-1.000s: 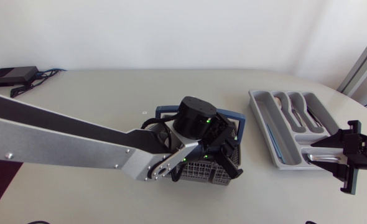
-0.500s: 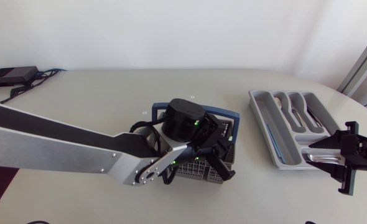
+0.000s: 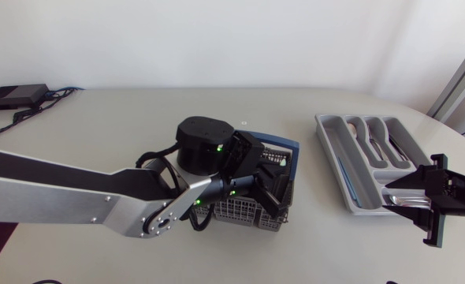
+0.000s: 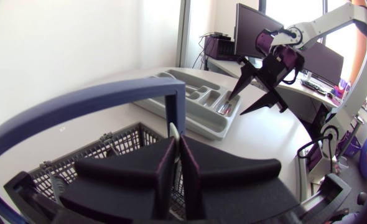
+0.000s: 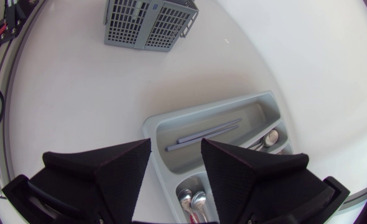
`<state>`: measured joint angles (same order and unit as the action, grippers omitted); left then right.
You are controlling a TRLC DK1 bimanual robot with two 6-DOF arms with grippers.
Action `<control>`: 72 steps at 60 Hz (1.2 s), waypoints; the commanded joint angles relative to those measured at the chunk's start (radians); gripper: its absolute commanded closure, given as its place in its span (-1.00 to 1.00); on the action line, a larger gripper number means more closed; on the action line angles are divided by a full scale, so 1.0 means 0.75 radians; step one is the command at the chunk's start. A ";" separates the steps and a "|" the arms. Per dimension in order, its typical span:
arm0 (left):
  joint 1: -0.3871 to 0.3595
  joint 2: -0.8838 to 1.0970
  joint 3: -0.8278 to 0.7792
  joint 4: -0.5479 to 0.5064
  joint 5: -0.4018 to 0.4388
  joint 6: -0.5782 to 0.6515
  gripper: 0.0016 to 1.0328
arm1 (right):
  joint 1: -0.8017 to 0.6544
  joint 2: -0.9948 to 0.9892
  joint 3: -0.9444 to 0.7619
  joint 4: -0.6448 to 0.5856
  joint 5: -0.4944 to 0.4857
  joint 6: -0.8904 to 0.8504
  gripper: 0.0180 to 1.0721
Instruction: Sort the cutlery from the basket into the organizer compartments.
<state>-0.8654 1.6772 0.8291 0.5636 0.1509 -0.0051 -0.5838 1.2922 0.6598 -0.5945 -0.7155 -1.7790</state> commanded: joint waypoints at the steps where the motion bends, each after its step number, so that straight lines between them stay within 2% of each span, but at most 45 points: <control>1: 0.008 -0.060 -0.028 0.024 0.022 -0.048 0.85 | 0.014 -0.019 -0.027 0.007 0.005 0.034 -0.14; 12: -0.006 -0.175 -0.030 -0.013 0.028 -0.057 0.85 | 0.059 -0.046 0.000 0.001 -0.001 0.116 -0.14; 27: -0.002 -0.291 0.042 -0.158 0.071 -0.057 0.85 | 0.185 -0.128 0.071 -0.005 -0.052 0.406 -0.14; 40: 0.011 -0.318 0.111 -0.310 0.265 -0.057 0.85 | 0.333 -0.191 0.149 -0.081 -0.136 0.640 -0.14; 45: 0.023 -0.318 0.122 -0.330 0.322 -0.057 0.85 | 0.408 -0.214 0.168 -0.140 -0.179 0.703 -0.14; 52: 0.056 -0.310 0.148 -0.365 0.435 -0.061 0.85 | 0.519 -0.254 0.172 -0.144 -0.202 0.813 -0.14; 72: 0.101 -0.310 0.212 -0.424 0.586 -0.102 0.86 | 0.807 -0.291 0.198 -0.134 -0.298 1.071 -0.14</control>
<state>-0.7963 1.4570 0.9531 0.2585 0.5663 -0.0532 -0.0170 1.0817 0.7841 -0.6853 -0.9222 -1.0405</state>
